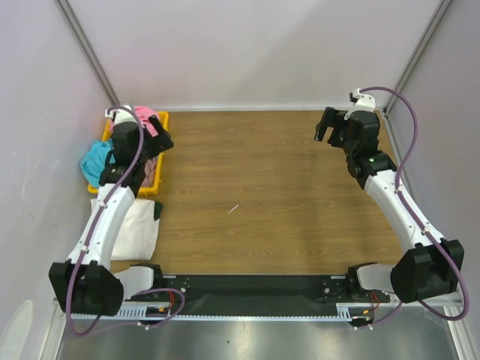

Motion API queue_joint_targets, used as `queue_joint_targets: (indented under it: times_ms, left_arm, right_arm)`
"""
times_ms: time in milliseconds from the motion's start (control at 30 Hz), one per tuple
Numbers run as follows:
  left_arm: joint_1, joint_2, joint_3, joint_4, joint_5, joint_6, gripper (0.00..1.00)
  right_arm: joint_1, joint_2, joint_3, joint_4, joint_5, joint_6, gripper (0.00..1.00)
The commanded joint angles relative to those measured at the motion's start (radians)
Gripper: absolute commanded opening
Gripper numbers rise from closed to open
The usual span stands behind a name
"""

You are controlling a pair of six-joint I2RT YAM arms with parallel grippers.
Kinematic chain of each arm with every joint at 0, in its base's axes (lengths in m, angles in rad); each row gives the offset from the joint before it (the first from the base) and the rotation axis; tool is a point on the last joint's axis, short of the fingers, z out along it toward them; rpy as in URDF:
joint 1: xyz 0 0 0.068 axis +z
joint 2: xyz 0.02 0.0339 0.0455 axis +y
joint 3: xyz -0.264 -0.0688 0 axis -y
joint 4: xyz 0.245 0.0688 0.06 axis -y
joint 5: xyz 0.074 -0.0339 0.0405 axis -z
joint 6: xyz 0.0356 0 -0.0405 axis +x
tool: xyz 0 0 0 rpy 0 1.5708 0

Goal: Fold and stack the t-shirts
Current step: Grab the tshirt from the pile

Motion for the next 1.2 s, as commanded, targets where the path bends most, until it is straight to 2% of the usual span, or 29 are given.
queue_joint_targets:
  times_ms: [0,167,233,400,467,500,633,833,967,1167]
  left_arm:
    - [-0.001,-0.077,-0.005,0.041,-0.058,-0.028,1.00]
    - [0.001,-0.086,-0.004,0.055,-0.057,-0.002,1.00]
    - [0.001,-0.063,0.051,0.023,-0.055,-0.003,1.00]
    - [0.019,0.074,0.263,-0.143,-0.172,-0.034,1.00]
    - [0.054,0.127,0.336,-0.194,-0.132,-0.070,1.00]
    - [0.106,0.162,0.417,-0.250,-0.073,-0.081,1.00]
    - [0.178,0.335,0.550,-0.346,-0.045,-0.127,1.00]
    - [0.266,0.510,0.576,-0.289,0.064,-0.160,0.99]
    - [0.284,0.634,0.614,-0.237,0.000,-0.134,1.00]
    - [0.289,0.742,0.645,-0.113,-0.049,-0.087,1.00]
  right_arm:
    - [0.004,-0.022,0.010,0.084,0.036,-0.009,1.00]
    - [0.007,-0.041,0.020,0.055,0.042,-0.006,1.00]
    - [0.006,-0.047,0.016,0.056,0.064,0.017,1.00]
    - [0.010,-0.055,0.020,0.075,0.056,0.047,1.00]
    - [0.010,-0.052,0.034,0.061,0.062,0.044,1.00]
    - [0.010,-0.052,0.034,0.055,0.068,0.041,1.00]
    - [0.012,-0.047,0.037,0.048,0.079,0.024,1.00]
    - [0.013,-0.049,0.033,0.047,0.072,0.052,1.00]
    - [0.016,-0.052,0.021,0.057,0.088,0.073,1.00]
    - [0.019,-0.065,0.010,0.042,0.111,0.069,1.00]
